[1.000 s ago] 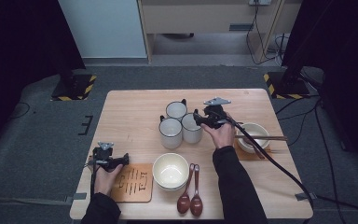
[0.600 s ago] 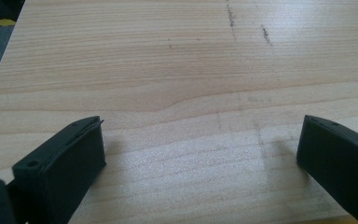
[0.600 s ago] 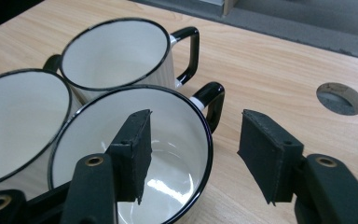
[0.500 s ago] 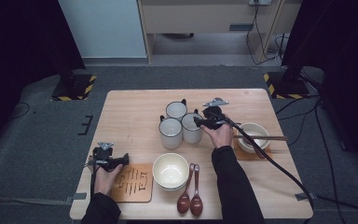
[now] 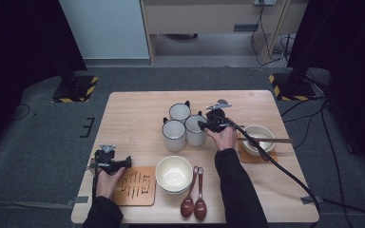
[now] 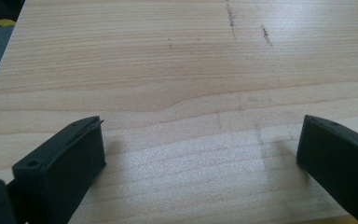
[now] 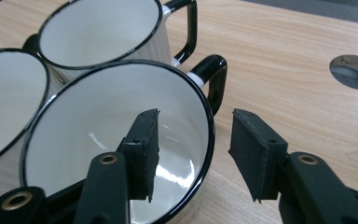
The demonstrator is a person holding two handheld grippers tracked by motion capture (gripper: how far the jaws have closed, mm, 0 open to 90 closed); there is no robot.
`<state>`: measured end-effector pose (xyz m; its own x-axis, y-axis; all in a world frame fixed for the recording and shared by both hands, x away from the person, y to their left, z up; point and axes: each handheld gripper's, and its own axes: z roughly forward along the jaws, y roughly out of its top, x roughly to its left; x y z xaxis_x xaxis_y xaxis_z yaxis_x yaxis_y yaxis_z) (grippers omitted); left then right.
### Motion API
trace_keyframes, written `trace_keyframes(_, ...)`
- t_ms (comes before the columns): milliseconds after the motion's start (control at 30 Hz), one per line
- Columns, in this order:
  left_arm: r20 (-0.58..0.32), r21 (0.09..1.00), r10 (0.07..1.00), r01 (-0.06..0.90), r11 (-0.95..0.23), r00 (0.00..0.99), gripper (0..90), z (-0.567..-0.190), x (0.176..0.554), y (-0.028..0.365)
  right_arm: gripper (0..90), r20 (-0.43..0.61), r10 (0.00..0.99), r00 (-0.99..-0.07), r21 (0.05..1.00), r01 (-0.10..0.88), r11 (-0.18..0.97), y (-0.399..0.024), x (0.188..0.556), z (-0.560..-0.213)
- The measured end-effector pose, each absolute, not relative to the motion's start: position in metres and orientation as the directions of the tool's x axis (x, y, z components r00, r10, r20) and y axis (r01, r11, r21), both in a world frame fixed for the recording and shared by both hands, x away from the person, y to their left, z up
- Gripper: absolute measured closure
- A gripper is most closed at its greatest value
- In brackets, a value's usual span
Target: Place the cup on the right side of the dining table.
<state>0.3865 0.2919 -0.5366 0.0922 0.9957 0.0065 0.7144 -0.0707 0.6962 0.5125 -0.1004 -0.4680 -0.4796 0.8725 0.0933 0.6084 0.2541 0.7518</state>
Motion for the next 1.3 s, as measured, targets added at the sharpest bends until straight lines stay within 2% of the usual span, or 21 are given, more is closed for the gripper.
trace_keyframes(167,0.006,0.696,0.996,0.715,-0.071,0.092,0.0,-0.537,0.386,0.292,54.3,0.095,0.878,-0.470,0.736,0.626,0.256,-0.100,0.514,-0.472)
trace_keyframes(600,0.006,0.696,0.996,0.714,-0.071,0.092,0.0,-0.537,0.386,0.292,69.0,0.138,0.887,-0.441,0.710,0.668,0.221,-0.097,0.519,-0.477)
trace_keyframes(833,0.007,0.696,0.996,0.714,-0.071,0.092,0.0,-0.537,0.386,0.292,76.0,0.119,0.892,-0.436,0.699,0.675,0.236,-0.095,0.522,-0.475)
trace_keyframes(1300,0.006,0.696,0.996,0.714,-0.071,0.092,0.0,-0.537,0.386,0.292,80.0,0.124,0.887,-0.444,0.670,0.698,0.255,-0.105,0.526,-0.472)
